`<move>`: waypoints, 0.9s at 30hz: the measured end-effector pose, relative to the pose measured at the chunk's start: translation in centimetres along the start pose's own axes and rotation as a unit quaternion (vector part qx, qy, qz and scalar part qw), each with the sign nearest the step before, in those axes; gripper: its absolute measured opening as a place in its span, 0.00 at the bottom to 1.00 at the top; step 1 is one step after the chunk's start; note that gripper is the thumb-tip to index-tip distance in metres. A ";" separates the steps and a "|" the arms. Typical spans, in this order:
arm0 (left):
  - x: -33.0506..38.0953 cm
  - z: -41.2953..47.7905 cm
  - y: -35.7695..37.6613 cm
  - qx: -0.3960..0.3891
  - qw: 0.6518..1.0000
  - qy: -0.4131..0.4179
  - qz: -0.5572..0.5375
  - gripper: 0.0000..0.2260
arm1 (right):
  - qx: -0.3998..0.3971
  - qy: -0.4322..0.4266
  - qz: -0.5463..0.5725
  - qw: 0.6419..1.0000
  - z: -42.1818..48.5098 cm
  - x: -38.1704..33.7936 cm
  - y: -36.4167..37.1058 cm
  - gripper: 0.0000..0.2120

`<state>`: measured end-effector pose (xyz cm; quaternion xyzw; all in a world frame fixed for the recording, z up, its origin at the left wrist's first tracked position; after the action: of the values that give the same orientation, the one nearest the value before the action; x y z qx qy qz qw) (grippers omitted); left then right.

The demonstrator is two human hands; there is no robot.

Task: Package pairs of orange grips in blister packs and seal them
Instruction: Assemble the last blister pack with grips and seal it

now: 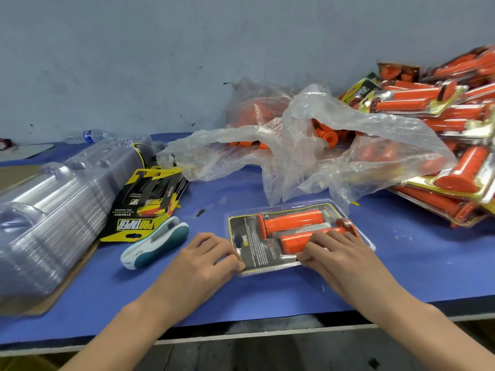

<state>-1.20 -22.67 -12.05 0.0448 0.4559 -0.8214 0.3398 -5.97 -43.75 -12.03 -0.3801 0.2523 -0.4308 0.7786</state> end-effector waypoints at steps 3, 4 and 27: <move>1.6 0.3 -0.2 0.001 1.000 0.021 -0.003 0.04 | -0.016 0.015 -0.022 1.000 0.0 -0.2 0.5 0.13; 2.3 0.4 -0.3 0.005 1.000 0.027 -0.009 0.05 | -0.017 0.020 -0.026 0.999 0.2 -0.6 0.6 0.15; 1.8 -0.7 -0.2 -0.014 0.999 0.034 -0.023 0.04 | -0.052 -0.045 0.046 0.997 -0.5 -3.8 2.6 0.08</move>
<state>-2.83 -22.97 -12.97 0.0572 0.4799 -0.8205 0.3054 -6.99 -39.79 -14.18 -0.4271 0.2557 -0.3634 0.7875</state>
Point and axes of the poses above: each hand's wrist, its own z-axis towards the middle knuckle, its own y-axis out of the palm, x = y × z, the point moved 6 cm from there along z, towards the middle knuckle, and after that the axes turned 12 degrees about z, right-handed, at the moved point
